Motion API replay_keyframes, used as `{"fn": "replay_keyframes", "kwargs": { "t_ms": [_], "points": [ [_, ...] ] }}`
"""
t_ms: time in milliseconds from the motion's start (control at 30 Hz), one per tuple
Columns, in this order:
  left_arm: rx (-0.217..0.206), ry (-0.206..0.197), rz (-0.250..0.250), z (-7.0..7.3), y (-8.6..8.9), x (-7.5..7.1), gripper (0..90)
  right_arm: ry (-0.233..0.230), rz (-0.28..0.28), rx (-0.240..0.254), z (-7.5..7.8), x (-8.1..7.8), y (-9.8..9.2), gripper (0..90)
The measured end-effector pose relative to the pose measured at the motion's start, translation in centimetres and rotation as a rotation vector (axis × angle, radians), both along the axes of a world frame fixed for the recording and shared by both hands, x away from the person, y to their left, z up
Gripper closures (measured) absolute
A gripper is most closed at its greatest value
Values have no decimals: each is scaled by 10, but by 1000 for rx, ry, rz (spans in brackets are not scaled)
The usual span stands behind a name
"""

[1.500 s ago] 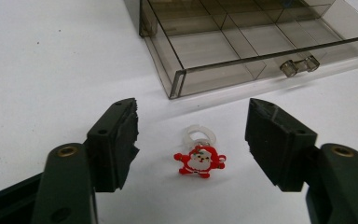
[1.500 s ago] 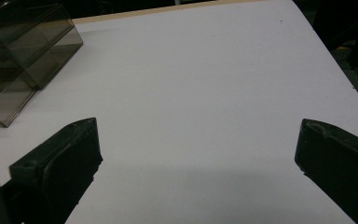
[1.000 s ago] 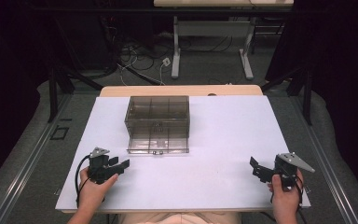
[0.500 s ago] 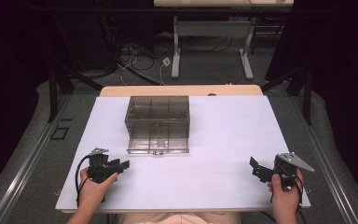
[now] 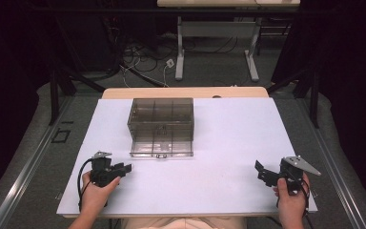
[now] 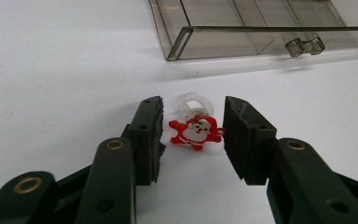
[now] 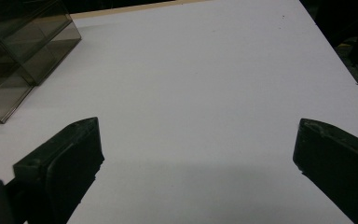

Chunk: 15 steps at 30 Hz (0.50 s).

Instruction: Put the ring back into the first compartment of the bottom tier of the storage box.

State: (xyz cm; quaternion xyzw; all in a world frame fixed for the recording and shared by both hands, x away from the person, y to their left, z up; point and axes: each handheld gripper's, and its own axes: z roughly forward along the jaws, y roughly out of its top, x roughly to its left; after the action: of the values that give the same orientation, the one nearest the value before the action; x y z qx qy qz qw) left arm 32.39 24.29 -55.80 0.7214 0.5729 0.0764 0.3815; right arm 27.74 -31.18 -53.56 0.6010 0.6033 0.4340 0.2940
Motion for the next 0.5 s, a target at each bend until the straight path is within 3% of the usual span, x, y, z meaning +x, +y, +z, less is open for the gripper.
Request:
{"fn": "replay_keyframes", "kwargs": {
  "t_ms": [500],
  "points": [
    [4, 2, -7, 0, -1, 0, 641, 4, 3, -4, 0, 0, -1, 10]
  ]
}}
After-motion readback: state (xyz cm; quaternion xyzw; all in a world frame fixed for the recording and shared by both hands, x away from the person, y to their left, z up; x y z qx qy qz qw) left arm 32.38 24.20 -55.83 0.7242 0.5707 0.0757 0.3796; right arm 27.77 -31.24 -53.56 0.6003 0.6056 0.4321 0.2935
